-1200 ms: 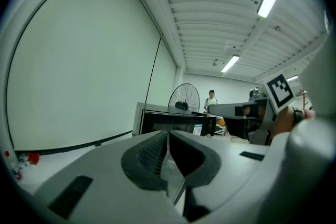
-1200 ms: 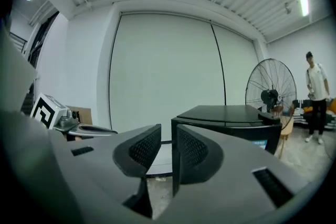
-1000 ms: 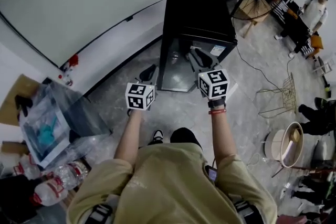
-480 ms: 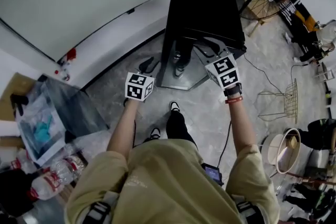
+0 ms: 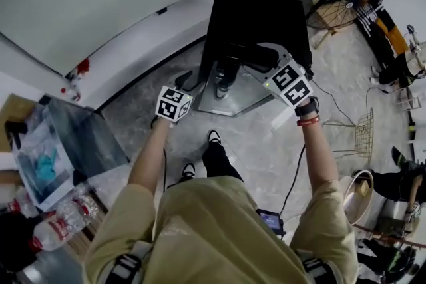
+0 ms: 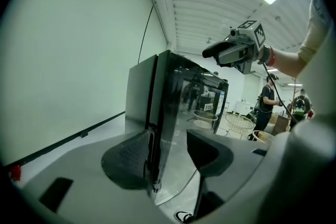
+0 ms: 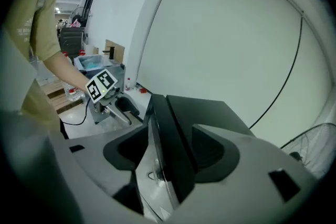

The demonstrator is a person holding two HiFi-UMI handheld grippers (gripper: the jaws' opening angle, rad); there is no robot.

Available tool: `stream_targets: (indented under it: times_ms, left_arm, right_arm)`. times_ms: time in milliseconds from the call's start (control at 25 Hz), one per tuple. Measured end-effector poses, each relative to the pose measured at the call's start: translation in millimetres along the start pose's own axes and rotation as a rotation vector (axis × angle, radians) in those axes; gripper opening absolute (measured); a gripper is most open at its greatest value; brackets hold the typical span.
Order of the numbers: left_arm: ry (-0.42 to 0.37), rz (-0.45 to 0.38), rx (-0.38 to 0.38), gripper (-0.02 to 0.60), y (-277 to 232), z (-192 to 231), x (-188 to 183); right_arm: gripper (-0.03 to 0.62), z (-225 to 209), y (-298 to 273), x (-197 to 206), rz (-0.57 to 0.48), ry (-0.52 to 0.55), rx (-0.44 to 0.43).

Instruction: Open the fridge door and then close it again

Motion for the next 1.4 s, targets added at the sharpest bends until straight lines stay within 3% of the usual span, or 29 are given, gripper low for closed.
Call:
stream_targets:
  times_ms: [400,600,1200,1400]
  left_arm:
    - [0.030,0.089,0.053,0.235,-50,24,18]
    - [0.044,0.121,0.060,0.218,-66,27,26]
    - [0.087,0.138,0.089,0.158,-77,30,34]
    - [0.015,0.181,0.126,0.141,-78,33,29]
  right_arm:
    - [0.252,-11,-31,10,0.119,0.115,-0.127]
    - [0.215,-9,-41,11,0.166,0.136,-0.130]
    - [0.202,-11,-50,9,0.233,0.144,-0.155]
    - [0.199,-12,-50,9,0.242,0.160,-0.172]
Point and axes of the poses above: the fingertips, and each gripper's own axes: y backward along the fingers, z to its left, x out of its underside, the point moved 9 cm from there along y, backward along the fingers, and after that the axes turned 7 degrees about z, right-handed, at the moved point
